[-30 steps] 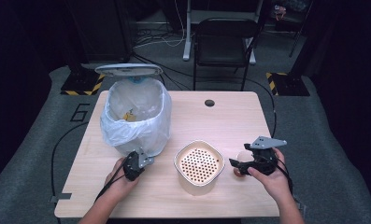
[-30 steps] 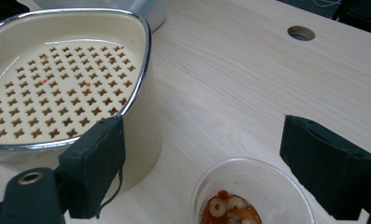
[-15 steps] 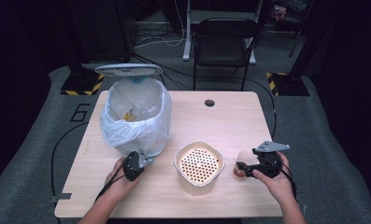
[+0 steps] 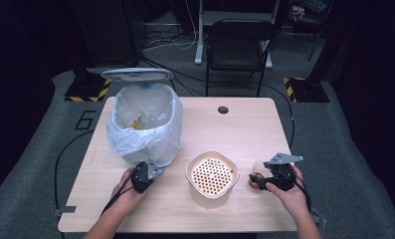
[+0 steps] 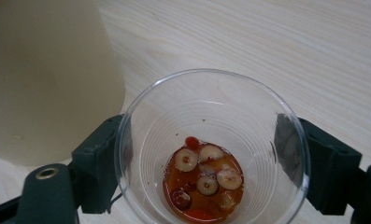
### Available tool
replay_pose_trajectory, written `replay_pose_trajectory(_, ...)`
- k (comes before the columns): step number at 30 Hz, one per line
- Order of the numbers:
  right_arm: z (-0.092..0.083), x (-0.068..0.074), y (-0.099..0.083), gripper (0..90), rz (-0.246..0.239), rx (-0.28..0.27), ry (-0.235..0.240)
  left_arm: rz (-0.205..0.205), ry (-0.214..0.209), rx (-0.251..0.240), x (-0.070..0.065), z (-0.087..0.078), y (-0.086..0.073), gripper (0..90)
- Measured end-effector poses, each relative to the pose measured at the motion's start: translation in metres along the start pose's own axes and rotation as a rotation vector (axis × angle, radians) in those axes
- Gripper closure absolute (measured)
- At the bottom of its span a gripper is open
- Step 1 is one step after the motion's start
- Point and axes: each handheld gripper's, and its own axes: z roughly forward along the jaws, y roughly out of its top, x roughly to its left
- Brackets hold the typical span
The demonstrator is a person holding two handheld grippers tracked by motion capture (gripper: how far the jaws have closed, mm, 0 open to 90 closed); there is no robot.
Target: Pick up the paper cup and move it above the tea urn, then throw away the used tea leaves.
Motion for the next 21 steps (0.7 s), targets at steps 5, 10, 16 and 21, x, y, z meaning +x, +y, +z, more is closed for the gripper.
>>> replay_pose_trajectory(5,0.002,0.002,-0.005,15.2,-0.019,-0.002,0.004,-0.001,0.000,0.000,0.000,0.000,0.000,90.0)
replay_pose_trajectory(10,0.008,0.001,-0.011,22.6,-0.024,0.009,0.009,0.000,-0.002,0.001,0.000,0.000,0.000,90.0)
replay_pose_trajectory(16,0.008,-0.001,-0.011,27.6,-0.015,0.000,0.034,-0.002,-0.004,0.000,0.001,0.000,0.000,90.0)
replay_pose_trajectory(21,0.008,-0.001,-0.011,31.9,-0.017,-0.011,0.054,-0.005,-0.001,0.000,0.000,0.000,0.000,90.0)
